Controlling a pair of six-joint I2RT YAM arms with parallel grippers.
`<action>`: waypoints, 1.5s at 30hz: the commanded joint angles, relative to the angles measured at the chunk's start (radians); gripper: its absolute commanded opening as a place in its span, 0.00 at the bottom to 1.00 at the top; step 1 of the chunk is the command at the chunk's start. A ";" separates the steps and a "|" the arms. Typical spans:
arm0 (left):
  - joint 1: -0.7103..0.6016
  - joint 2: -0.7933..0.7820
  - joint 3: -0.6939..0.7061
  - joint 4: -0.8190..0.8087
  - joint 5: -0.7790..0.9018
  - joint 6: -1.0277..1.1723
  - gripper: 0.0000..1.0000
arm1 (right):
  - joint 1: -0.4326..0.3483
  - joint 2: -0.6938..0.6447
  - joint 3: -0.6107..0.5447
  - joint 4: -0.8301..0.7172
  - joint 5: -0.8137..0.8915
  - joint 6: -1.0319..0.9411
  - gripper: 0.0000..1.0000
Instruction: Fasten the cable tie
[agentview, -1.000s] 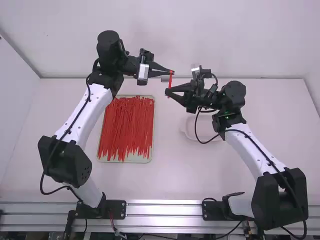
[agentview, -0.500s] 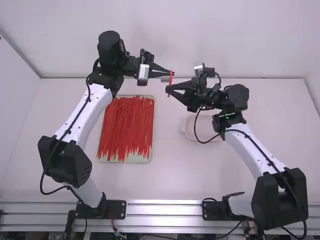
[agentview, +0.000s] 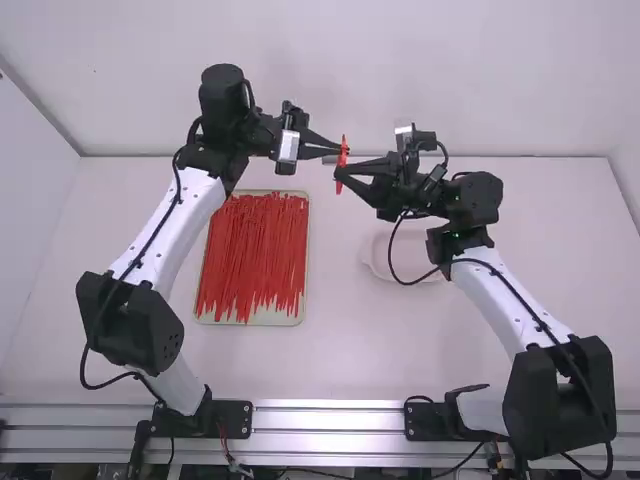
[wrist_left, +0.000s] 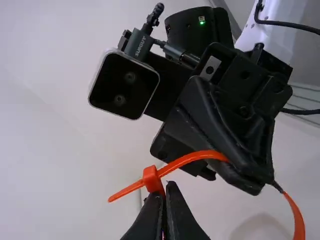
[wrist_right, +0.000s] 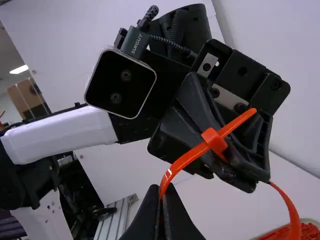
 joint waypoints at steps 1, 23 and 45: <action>-0.019 -0.008 0.017 -0.004 0.067 0.032 0.02 | -0.019 0.001 -0.003 0.014 0.070 0.006 0.00; -0.049 -0.008 0.016 -0.012 0.068 0.032 0.02 | -0.055 0.001 0.030 0.007 0.068 0.005 0.00; -0.062 -0.008 0.014 -0.206 0.068 0.193 0.02 | -0.124 0.001 0.029 0.185 -0.076 0.193 0.54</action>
